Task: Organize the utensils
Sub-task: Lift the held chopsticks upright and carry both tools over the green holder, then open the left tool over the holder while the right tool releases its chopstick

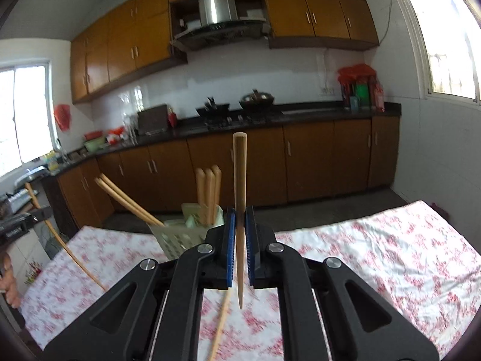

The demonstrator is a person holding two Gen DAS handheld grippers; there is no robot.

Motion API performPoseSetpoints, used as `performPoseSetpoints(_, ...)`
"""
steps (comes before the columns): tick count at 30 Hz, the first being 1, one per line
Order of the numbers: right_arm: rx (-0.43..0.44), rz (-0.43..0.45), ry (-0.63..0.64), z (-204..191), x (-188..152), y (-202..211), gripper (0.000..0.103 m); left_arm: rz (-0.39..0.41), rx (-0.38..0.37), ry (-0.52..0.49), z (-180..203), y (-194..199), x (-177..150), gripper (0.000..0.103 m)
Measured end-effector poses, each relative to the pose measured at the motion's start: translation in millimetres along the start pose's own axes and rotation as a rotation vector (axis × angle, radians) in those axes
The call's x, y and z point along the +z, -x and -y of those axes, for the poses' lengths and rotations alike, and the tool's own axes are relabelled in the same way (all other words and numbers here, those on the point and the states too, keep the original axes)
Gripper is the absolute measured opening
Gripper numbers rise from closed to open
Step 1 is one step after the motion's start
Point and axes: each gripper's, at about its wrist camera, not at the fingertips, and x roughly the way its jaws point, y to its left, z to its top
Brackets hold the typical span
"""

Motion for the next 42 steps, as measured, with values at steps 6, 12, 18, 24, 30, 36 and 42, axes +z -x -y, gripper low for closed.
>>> performPoseSetpoints(6,0.096,0.151,-0.011,-21.9,38.7,15.3,0.008,0.111,-0.074,0.012,26.0,11.0,35.9,0.008)
performPoseSetpoints(12,0.109,0.248,0.006,-37.5,59.3,-1.7,0.008,0.279,-0.112,0.047,57.1,10.7,76.0,0.008)
performPoseSetpoints(18,0.071,0.238,0.044,-39.2,52.3,-36.4,0.008,0.361,-0.077,0.052,80.6,-27.5,89.2,0.008)
performPoseSetpoints(24,0.065,0.134,-0.021,-27.3,34.4,-64.7,0.008,0.271,-0.073,0.056,84.4,-81.2,71.1,0.008)
performPoseSetpoints(30,0.07,0.107,-0.013,-32.5,29.8,-61.6,0.009,0.206,-0.092,0.091,73.2,-98.9,57.8,0.01)
performPoseSetpoints(36,0.057,0.143,-0.01,-34.4,40.1,-38.1,0.033,0.223,-0.087,0.094,63.8,-77.7,54.8,0.024)
performPoseSetpoints(42,-0.003,0.074,-0.044,-11.0,20.4,-12.0,0.041,0.184,-0.043,0.1,41.7,-34.0,28.4,0.035)
